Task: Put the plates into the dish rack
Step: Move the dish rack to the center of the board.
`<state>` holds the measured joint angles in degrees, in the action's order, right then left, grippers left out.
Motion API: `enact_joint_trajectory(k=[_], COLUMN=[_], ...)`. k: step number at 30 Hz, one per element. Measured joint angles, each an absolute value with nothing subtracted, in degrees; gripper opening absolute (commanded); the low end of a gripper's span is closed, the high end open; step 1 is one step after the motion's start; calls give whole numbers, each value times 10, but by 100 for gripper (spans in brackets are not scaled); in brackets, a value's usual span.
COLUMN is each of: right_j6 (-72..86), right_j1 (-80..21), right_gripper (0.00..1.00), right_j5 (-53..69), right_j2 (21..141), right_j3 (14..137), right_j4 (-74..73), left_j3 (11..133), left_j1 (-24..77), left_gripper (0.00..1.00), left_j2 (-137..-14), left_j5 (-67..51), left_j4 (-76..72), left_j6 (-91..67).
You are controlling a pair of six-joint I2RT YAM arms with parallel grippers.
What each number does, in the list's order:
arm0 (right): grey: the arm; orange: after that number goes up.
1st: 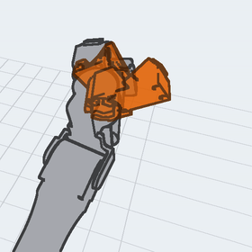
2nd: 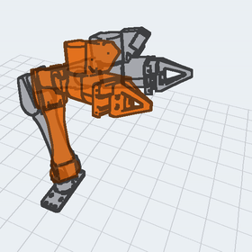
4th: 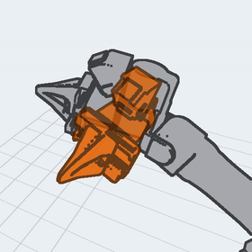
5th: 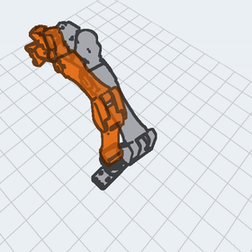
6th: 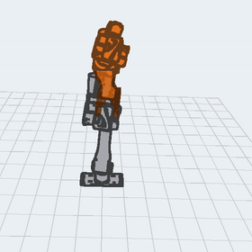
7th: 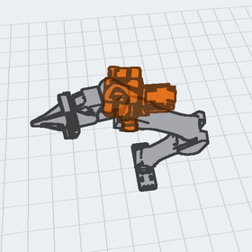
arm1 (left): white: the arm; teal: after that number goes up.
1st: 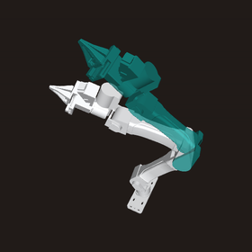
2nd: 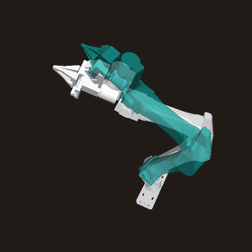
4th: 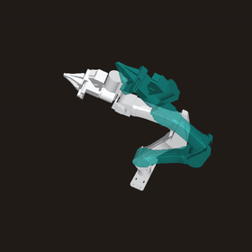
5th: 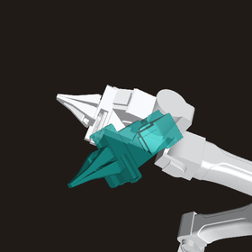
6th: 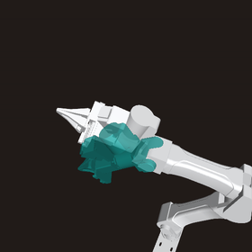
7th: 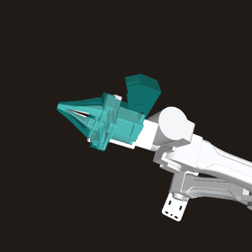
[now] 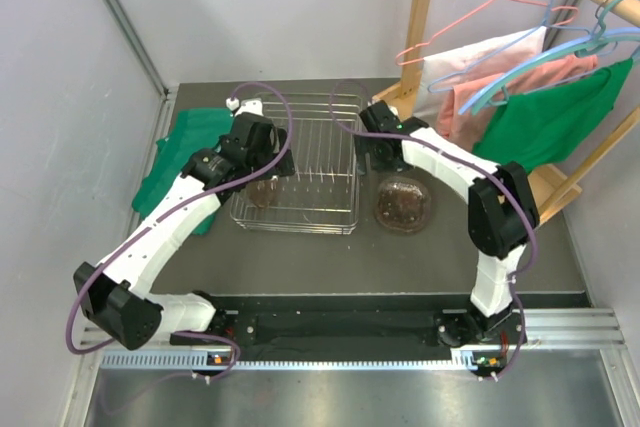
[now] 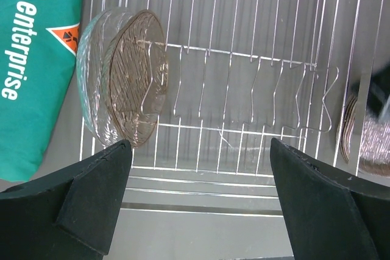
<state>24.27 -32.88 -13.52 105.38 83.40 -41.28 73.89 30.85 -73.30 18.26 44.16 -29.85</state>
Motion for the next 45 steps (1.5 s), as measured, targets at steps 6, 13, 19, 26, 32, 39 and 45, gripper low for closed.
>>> enact_joint_trajectory(k=[6,13,19,26,32,39,45], right_j6=[210,164,145,138,130,130,112], right_j1=[-291,-272,-272,-274,-276,-281,-317], right_gripper=[93,94,94,95,95,95,95], right_j5=[-145,-132,-88,-92,-120,-115,-81], right_j2=[1146,1271,1334,1304,1185,985,894], right_j3=[979,1181,1280,1218,1066,906,791], right_j4=[-432,-474,-496,-485,-477,-444,-418], left_j3=[736,729,727,725,712,710,709], left_j1=[301,291,288,285,285,283,283], left_gripper=[99,99,99,99,99,99,99], left_j2=[-732,-732,-732,-732,-724,-721,-718], left_j5=[173,159,152,140,131,124,116], left_j4=[441,440,439,437,434,432,432], left_j6=[-298,-298,-298,-298,-300,-301,-301])
